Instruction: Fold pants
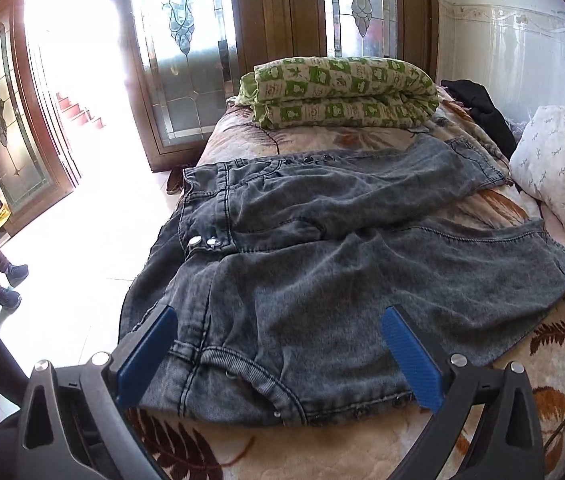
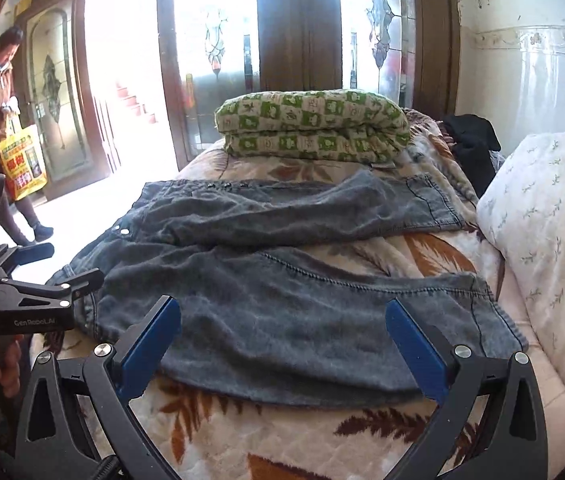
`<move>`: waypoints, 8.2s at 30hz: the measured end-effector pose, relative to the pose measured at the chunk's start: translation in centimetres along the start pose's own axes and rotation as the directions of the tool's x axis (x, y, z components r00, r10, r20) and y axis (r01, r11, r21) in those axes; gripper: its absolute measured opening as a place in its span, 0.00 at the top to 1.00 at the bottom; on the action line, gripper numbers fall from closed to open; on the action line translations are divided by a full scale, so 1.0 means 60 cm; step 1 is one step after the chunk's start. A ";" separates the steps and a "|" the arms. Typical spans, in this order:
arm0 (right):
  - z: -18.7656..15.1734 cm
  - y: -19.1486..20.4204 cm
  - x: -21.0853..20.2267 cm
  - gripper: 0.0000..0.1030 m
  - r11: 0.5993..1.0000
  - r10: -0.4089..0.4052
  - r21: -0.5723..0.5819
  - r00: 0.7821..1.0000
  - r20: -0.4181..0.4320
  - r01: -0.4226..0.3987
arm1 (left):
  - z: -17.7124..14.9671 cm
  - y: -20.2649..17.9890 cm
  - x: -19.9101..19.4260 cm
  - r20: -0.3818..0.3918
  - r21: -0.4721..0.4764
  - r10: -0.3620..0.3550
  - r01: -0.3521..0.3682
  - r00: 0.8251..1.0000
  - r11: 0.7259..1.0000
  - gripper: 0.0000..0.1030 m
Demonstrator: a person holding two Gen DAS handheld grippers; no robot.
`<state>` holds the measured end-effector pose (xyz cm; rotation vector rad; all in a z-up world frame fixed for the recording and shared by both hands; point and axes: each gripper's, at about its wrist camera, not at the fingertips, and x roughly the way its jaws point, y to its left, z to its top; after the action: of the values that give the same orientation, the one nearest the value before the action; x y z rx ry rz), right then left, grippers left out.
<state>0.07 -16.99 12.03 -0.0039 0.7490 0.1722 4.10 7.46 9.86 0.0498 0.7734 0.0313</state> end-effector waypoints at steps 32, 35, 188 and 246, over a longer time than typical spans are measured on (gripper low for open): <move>0.090 -0.032 0.116 0.00 0.985 0.173 0.040 0.967 -0.189 -0.169 | 0.055 0.061 0.055 -0.027 -0.023 -0.059 0.059 0.998 0.998 0.00; 0.117 -0.035 0.146 0.00 0.988 0.148 -0.017 0.968 -0.201 -0.154 | 0.078 0.087 0.075 -0.038 -0.017 -0.052 0.051 0.998 0.999 0.00; -0.084 -0.087 0.143 0.90 0.855 0.338 0.489 0.900 -0.275 -0.172 | 0.000 0.192 -0.010 -0.460 0.219 -0.458 0.597 0.761 0.772 0.25; 0.057 -0.441 0.255 0.68 0.943 0.122 0.331 0.891 -0.437 0.033 | 0.218 -0.358 0.348 -0.436 -0.042 -0.495 0.532 0.752 0.846 0.40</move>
<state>17.54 -40.49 2.63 0.3047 1.2419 0.0872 28.40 -13.46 3.45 -0.0971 1.2171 -0.5400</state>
